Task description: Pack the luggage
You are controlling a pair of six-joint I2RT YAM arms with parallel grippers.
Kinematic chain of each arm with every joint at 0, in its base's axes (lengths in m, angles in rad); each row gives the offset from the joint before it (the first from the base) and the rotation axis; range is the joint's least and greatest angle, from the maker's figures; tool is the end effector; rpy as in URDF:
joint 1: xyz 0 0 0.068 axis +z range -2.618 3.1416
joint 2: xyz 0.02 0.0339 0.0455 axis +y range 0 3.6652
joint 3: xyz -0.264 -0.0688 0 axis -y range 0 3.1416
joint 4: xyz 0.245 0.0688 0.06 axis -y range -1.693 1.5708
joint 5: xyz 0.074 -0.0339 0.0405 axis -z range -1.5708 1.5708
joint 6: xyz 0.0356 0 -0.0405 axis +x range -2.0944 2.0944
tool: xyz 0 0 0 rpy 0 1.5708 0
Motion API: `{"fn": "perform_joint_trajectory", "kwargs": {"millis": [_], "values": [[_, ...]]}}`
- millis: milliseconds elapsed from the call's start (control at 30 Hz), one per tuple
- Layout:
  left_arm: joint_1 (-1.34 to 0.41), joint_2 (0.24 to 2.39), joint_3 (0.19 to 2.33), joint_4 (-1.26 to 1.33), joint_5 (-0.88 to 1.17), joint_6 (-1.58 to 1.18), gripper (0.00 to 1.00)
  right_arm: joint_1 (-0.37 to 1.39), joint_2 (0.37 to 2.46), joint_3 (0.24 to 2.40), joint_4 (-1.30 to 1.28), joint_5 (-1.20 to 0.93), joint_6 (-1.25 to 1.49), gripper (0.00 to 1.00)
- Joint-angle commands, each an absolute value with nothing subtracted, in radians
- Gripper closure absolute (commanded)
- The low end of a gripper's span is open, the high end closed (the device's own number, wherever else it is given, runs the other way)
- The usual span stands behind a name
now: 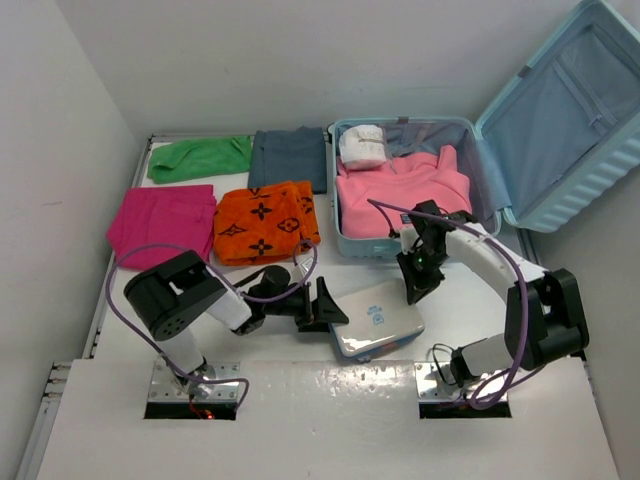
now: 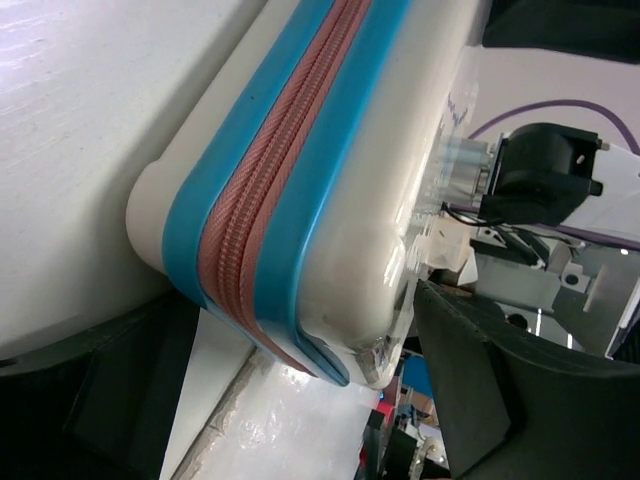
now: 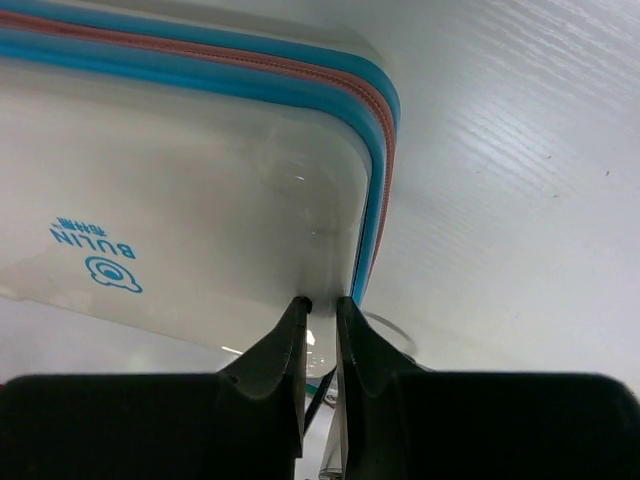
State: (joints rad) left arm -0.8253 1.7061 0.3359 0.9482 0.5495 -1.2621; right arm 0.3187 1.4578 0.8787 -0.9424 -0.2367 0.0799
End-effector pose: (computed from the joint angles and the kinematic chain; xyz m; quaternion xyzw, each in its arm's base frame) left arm 0.1616 -0.2025 0.1042 -0.0312 0.8208 -0.5665 0.0662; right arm 0.2191 0.0811 0.1835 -0.1211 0.9853 0.1205 0.0006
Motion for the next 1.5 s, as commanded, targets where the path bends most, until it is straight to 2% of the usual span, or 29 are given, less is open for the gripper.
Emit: {"fn": "perform_joint_trajectory", "kwargs": {"millis": [0, 133, 333, 500, 700, 867, 933, 1033, 1067, 1167, 1200, 1267, 1333, 1467], "values": [[-0.847, 1.62, 0.474, 1.14, 0.414, -1.218, 0.1, 0.425, 1.536, 0.776, -0.836, -0.609, 0.152, 0.94], [-0.838, 1.54, 0.515, 1.118, 0.414, -1.184, 0.12, 0.423, 1.526, 0.805, -0.841, -0.661, 0.15, 0.93], [-0.847, 1.41, 0.589, 1.072, 0.414, -1.132, 0.12, 0.425, 1.542, 0.868, -0.867, -0.629, 0.135, 0.92], [-0.836, 1.379, 0.638, 1.037, 0.393, -1.132, 0.12, 0.425, 1.568, 0.937, -0.85, -0.627, 0.143, 0.9], [-0.804, 1.379, 0.612, 0.994, 0.391, -1.123, 0.12, 0.425, 1.586, 1.014, -0.85, -0.626, 0.137, 0.89], [-0.741, 1.358, 0.549, 0.847, 0.391, -1.062, 0.12, 0.379, 1.511, 1.04, -0.977, -0.578, 0.038, 0.83], [-0.707, 1.358, 0.549, 0.768, 0.426, -1.011, 0.12, 0.315, 1.477, 1.058, -1.011, -0.561, 0.008, 0.76], [-0.696, 1.315, 0.49, 0.732, 0.399, -1.014, 0.12, 0.232, 1.387, 1.06, -1.062, -0.51, -0.116, 0.57], [-0.709, 1.266, 0.47, 0.721, 0.381, -1.014, 0.1, 0.204, 1.373, 1.052, -1.039, -0.494, -0.164, 0.46], [-0.759, 1.186, 0.436, 0.603, 0.284, -1.014, 0.09, 0.169, 1.339, 0.99, -0.948, -0.46, -0.26, 0.33], [-0.759, 1.171, 0.436, 0.577, 0.284, -1.026, 0.09, 0.163, 1.347, 0.97, -0.934, -0.474, -0.276, 0.26], [-0.784, 1.134, 0.436, 0.507, 0.269, -1.045, 0.09, 0.155, 1.376, 0.968, -0.919, -0.485, -0.33, 0.19], [-0.784, 1.111, 0.416, 0.431, 0.258, -1.069, 0.09, 0.152, 1.433, 0.956, -0.901, -0.503, -0.385, 0.0], [-0.796, 1.059, 0.377, 0.362, 0.258, -1.104, 0.09, 0.155, 1.514, 0.925, -0.861, -0.557, -0.454, 0.0]]}}
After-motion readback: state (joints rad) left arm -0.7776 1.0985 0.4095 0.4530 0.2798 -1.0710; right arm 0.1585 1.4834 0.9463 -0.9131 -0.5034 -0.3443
